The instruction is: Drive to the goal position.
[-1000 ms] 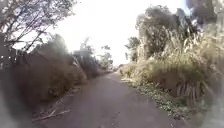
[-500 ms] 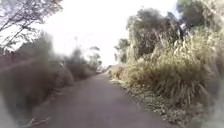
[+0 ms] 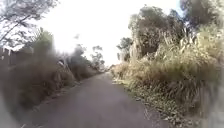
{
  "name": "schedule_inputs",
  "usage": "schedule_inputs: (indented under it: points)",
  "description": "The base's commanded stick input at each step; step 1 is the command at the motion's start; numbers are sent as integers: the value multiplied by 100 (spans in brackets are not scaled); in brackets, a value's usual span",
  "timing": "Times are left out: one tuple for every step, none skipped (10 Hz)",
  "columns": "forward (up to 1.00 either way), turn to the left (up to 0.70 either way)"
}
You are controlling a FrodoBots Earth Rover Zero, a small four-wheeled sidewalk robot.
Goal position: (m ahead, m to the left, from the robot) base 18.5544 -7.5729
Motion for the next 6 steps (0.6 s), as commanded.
schedule_inputs:
  points:
    - [50, 0]
    - [50, 0]
    - [50, 0]
    - [50, 0]
    - [50, 0]
    - [50, 0]
